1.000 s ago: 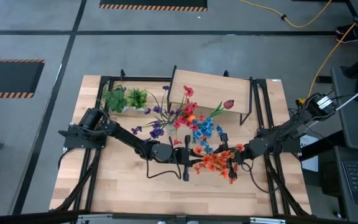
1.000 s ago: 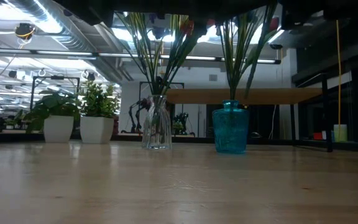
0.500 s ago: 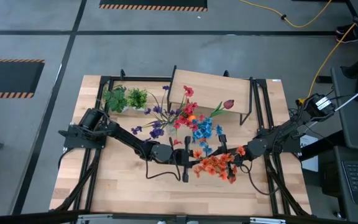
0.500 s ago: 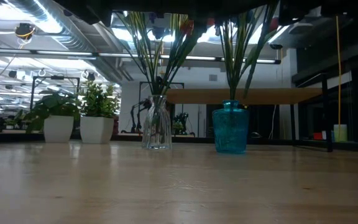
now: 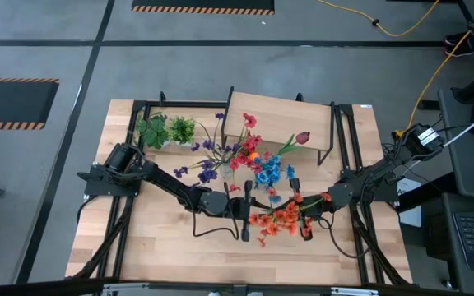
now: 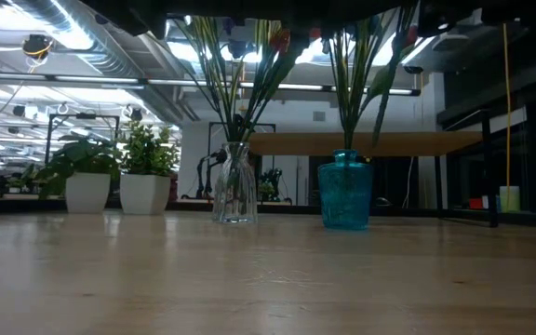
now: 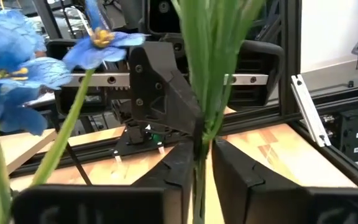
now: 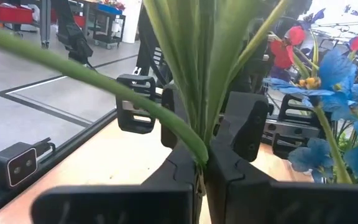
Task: Pick and place flowers into a vace then onto a shelf
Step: Put the orange flowers into the blue vase
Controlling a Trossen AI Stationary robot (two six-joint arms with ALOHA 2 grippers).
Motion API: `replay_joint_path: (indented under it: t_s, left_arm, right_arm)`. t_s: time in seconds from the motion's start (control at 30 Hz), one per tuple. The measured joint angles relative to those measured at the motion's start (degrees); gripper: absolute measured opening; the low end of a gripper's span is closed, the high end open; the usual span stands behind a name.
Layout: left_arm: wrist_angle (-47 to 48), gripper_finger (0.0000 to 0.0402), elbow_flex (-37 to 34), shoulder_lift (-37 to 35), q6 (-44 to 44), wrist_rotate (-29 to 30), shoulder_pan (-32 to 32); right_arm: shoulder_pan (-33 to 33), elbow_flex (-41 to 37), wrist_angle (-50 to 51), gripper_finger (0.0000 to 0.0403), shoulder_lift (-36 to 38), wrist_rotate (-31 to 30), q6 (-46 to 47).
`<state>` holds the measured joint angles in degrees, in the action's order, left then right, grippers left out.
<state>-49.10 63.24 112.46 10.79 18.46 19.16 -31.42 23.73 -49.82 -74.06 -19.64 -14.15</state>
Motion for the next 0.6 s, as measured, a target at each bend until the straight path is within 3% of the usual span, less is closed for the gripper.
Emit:
replay_joint_path:
  t_s: [0.17,0.33,0.6]
  left_arm:
    - [-0.02,0.0094,0.02,-0.02,0.33,1.24,2.02]
    - [1.14,0.0127,0.02,-0.03,0.07,6.42,5.27]
    - [14.81,0.0124,0.02,-4.59,-2.64,15.84,12.18]
  right_arm:
    - [-0.74,0.0,0.02,0.0009,-0.04,0.29,-0.01]
    - [-2.74,0.0,0.59,0.0009,1.05,-0.83,-0.44]
    - [-8.02,-1.27,5.68,0.0009,7.58,-8.26,-1.38]
